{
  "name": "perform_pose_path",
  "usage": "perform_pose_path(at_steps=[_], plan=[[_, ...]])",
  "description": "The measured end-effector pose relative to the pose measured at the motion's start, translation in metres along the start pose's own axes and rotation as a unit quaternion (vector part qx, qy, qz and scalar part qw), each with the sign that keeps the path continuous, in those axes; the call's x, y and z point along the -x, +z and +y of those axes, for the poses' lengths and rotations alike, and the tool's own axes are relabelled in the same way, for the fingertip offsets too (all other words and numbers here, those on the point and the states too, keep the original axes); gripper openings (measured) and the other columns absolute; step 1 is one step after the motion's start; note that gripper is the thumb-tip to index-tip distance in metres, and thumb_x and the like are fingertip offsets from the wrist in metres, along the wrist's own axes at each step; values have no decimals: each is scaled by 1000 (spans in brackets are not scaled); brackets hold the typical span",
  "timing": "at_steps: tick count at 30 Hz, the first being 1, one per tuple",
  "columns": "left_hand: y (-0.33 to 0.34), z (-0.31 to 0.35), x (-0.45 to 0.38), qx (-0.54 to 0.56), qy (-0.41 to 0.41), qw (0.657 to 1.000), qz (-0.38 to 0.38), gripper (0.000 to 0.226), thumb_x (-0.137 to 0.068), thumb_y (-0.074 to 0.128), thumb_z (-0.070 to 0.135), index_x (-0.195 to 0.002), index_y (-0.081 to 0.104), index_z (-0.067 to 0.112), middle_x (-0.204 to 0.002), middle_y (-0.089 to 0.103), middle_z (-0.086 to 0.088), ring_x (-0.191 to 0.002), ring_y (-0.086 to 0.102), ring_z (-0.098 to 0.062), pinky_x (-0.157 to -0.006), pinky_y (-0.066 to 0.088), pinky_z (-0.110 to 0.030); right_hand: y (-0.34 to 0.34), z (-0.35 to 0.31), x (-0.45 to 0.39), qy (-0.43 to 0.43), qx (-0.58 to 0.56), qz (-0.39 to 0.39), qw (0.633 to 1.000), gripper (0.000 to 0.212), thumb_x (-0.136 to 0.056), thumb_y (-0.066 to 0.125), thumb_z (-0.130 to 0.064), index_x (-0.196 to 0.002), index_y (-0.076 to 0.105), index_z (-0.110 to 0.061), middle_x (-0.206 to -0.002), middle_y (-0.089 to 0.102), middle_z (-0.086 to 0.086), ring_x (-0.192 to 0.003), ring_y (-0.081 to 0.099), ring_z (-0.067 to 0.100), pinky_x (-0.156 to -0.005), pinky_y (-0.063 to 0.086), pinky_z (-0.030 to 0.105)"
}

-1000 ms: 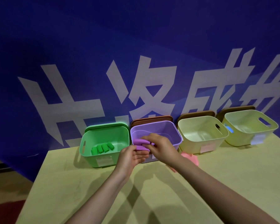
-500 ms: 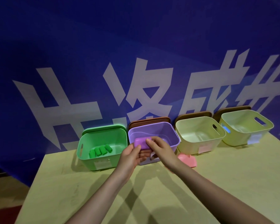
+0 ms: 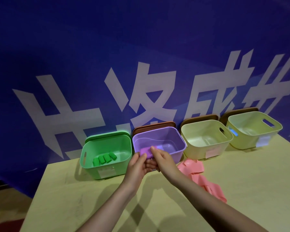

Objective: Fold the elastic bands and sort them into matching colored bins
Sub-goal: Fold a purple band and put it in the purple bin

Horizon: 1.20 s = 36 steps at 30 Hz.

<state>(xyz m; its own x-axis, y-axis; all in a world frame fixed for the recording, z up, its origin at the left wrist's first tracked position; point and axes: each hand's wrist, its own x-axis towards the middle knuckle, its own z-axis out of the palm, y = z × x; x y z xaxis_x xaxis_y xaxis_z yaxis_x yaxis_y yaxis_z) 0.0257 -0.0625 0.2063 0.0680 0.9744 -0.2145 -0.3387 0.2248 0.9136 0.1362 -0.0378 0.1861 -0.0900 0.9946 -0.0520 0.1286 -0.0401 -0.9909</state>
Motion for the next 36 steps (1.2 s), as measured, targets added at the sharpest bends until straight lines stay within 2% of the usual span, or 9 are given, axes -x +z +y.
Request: perform_pose_path(at_steps=[5,8,11,15,18,21,27,31,36], plan=[[0,2,0,13,-113,993,-26,43,-100,35,34,-83,59,3,-55,57,-9,-45,54,-15,-51,46,-23,-10,-1,3,-1,-37,-14,999,44,-98,51,-31,-56,57,-20,-53,46,1,-48,41,7,-52,32,20],[-1,0,0,14,-131,991,-31,35,-95,46,41,-87,62,11,-59,55,-3,-45,52,-11,-47,45,-22,-16,-5,4,24,-57,-25,998,40,-98,50,-27,-59,54,-18,-50,39,0,-43,34,6,-47,27,18],[-1,-3,1,9,-162,985,-53,46,-95,44,46,-72,63,10,-58,55,-4,-45,52,-12,-44,44,-22,-19,-3,6,48,-96,-33,994,39,-98,50,-27,-61,51,-17,-52,36,4,-42,29,7,-42,23,16],[10,-13,3,-42,-98,994,0,43,-99,42,37,-70,53,7,-48,44,-1,-37,37,-8,-38,29,-17,-18,-6,12,78,-112,-6,991,49,-97,53,-25,-48,54,-20,-46,37,2,-40,25,8,-40,19,17],[16,-23,2,-60,-72,994,51,41,-100,44,32,-68,50,7,-43,40,2,-35,31,-6,-36,23,-15,-12,-8,15,126,-162,24,979,41,-95,55,-20,-55,47,-17,-42,37,-2,-32,27,4,-34,20,15],[17,-32,3,-92,-60,991,80,42,-100,44,33,-66,50,8,-43,39,3,-34,29,-7,-38,22,-16,-6,-1,17,176,-171,46,968,42,-92,60,-31,-56,45,-17,-50,31,3,-35,22,7,-36,15,18],[15,-40,7,-169,-36,981,84,46,-101,40,33,-62,47,11,-41,41,6,-35,33,-7,-40,27,-18,-7,6,24,199,-182,52,962,50,-92,57,-45,-55,35,-21,-46,29,-3,-38,19,8,-40,11,21],[17,-45,5,-189,-34,978,77,49,-102,38,34,-58,43,12,-40,38,6,-35,33,-7,-42,27,-19,-10,10,30,143,-77,56,985,53,-96,47,-48,-51,42,-21,-43,38,-5,-41,28,11,-43,20,23],[22,-52,-1,-160,-47,982,87,50,-102,38,32,-57,40,12,-38,35,7,-33,30,-6,-38,25,-18,-12,11,28,161,-103,70,979,45,-97,52,-36,-56,44,-17,-45,39,-4,-36,29,7,-39,21,19]])
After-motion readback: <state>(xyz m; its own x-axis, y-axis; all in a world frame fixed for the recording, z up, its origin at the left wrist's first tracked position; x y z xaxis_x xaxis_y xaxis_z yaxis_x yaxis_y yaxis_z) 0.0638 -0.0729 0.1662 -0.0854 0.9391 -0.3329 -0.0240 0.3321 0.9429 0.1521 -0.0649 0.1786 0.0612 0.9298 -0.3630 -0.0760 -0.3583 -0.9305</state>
